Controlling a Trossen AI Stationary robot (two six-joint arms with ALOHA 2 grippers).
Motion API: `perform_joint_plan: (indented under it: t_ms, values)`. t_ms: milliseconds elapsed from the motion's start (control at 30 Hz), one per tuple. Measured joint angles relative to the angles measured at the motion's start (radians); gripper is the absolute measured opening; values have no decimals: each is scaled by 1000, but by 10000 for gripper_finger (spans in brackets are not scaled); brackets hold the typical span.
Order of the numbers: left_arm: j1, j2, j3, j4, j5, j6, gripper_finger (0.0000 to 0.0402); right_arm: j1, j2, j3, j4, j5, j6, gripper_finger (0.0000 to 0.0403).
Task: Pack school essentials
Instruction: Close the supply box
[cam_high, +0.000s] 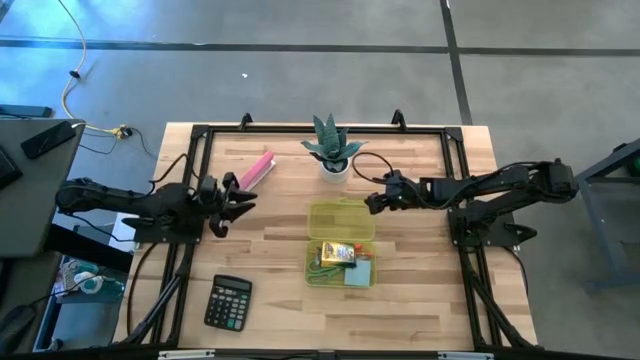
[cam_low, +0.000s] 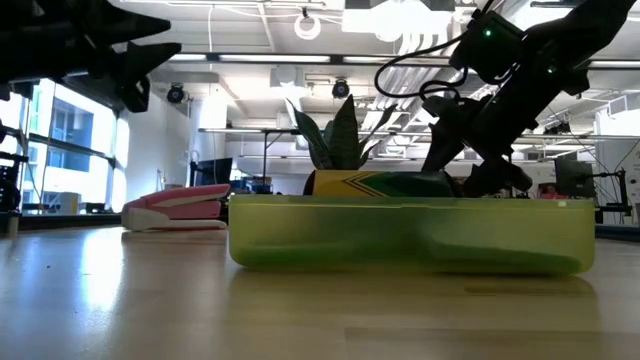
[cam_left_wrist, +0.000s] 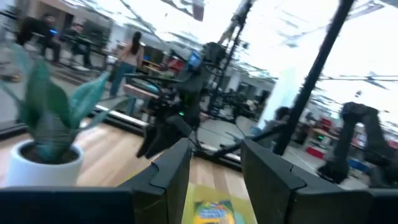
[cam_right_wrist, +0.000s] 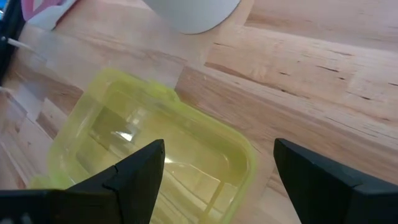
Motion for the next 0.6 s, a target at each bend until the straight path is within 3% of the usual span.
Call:
perform_joint_plan:
  t_ms: [267, 500, 600]
  values:
    - [0, 75, 15, 31, -124, -6, 131, 0, 0, 0, 17, 0, 3, 291]
    - [0, 192, 125, -77, -78, -6, 131, -32, 0, 2, 17, -2, -23, 291]
    - [0, 273, 163, -136, -29, -16, 131, -66, 0, 2, 17, -49, -50, 291]
